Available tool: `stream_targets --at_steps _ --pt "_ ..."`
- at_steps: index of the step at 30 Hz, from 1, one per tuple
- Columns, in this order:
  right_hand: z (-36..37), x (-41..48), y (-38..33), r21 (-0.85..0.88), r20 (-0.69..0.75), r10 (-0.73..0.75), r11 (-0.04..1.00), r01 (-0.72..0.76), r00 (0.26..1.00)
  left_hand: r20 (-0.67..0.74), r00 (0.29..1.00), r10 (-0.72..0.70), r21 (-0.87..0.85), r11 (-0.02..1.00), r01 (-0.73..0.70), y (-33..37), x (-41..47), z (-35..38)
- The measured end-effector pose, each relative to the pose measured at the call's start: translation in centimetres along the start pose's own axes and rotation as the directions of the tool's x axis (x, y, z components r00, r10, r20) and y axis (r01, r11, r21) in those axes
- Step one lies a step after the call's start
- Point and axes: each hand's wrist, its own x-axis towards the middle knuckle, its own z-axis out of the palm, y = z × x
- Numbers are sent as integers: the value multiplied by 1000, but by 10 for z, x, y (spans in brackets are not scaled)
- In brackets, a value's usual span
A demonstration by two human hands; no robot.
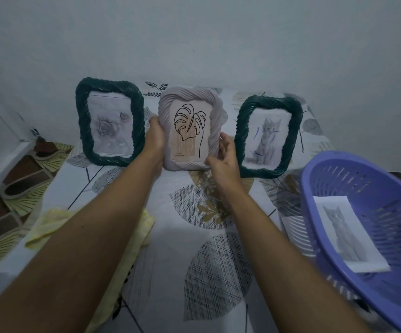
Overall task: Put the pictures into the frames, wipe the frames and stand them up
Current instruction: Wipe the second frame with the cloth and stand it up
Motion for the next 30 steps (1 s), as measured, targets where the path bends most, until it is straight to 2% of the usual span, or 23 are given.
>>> stream_targets --at_steps 5,20,23,26,28,30 --pt "4 -3 3 -14 -44 -11 1000 11 999 -25 1000 -12 -7 1000 12 -1 3 0" --pt "5 -7 -7 -33 -40 63 997 -64 997 -101 993 -65 -87 995 56 -14 9 -7" --pt "6 -11 -10 -53 -29 85 995 -87 996 -134 989 -67 -76 995 57 -34 31 -17" --pt "7 -19 -13 -73 -48 106 991 -109 993 -210 977 -40 53 997 53 -32 7 -19" --pt "5 -25 -15 -59 -70 110 992 -114 991 -246 969 22 239 970 38 -11 -48 -10" --pt "2 -33 -18 -32 -94 98 994 -102 991 -259 958 120 431 902 3 -10 -75 -8"
